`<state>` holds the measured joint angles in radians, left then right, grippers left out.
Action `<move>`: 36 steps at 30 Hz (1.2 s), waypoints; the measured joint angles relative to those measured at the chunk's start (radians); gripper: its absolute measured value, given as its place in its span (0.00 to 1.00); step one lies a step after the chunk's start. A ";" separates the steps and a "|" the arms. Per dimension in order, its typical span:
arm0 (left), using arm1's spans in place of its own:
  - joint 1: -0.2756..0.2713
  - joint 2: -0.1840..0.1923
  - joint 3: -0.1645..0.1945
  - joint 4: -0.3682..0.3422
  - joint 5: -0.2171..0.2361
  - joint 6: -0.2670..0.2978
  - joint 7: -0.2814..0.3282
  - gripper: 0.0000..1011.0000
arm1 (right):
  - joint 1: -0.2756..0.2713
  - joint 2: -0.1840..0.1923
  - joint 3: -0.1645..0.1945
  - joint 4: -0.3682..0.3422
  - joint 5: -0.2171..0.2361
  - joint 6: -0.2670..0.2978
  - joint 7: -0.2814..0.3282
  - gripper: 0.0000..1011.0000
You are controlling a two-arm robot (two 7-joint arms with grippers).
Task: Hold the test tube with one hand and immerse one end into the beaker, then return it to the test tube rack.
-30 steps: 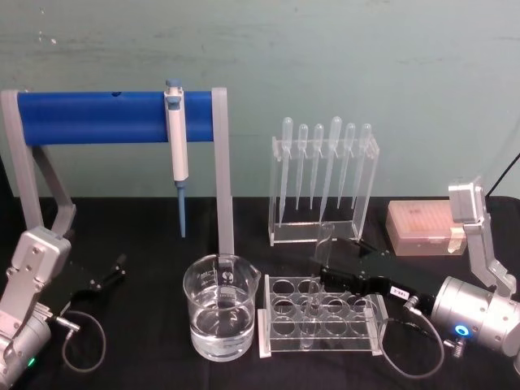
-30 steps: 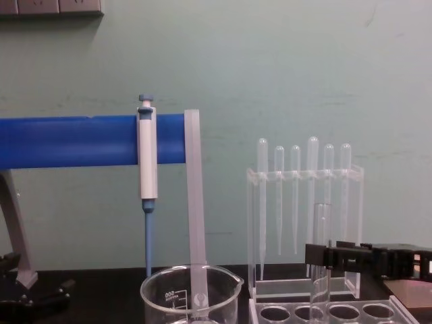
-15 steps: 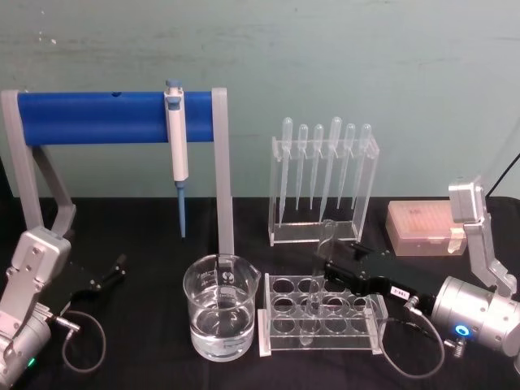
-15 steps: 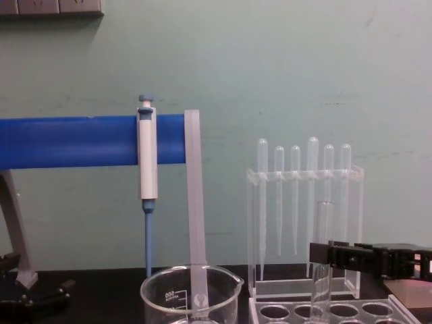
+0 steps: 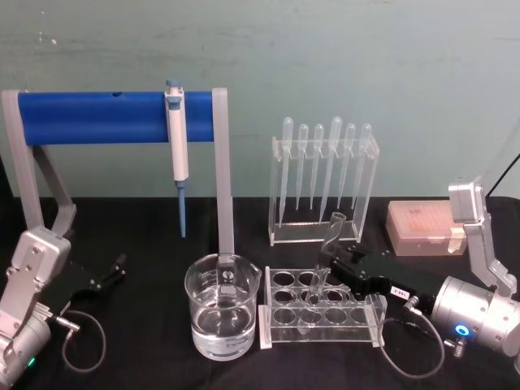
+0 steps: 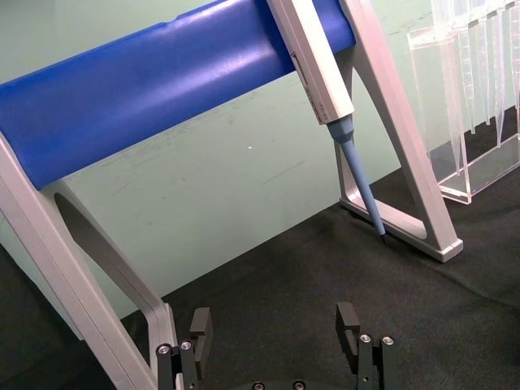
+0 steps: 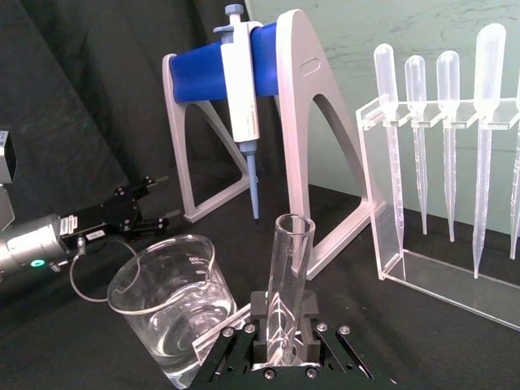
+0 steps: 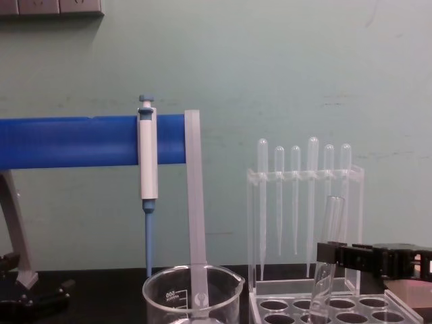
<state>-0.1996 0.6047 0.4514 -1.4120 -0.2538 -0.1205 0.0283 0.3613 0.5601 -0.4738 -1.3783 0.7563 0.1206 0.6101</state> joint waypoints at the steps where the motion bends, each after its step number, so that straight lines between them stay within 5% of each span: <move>1: 0.000 0.000 0.000 0.000 0.000 0.000 0.000 0.99 | 0.000 0.000 0.000 0.000 0.000 0.000 0.000 0.24; 10: 0.000 0.000 0.000 0.000 0.000 0.000 0.000 0.99 | -0.001 0.001 0.000 -0.003 -0.002 -0.002 -0.001 0.24; 22: 0.000 0.000 0.000 0.000 0.000 0.000 0.000 0.99 | -0.026 0.027 -0.015 -0.105 -0.036 -0.019 -0.015 0.24; 36: 0.000 0.000 0.000 0.000 0.000 0.000 0.000 0.99 | -0.026 0.053 -0.019 -0.190 -0.131 -0.020 -0.064 0.24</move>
<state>-0.1995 0.6047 0.4514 -1.4120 -0.2539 -0.1205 0.0283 0.3355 0.6135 -0.4924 -1.5678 0.6257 0.1009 0.5463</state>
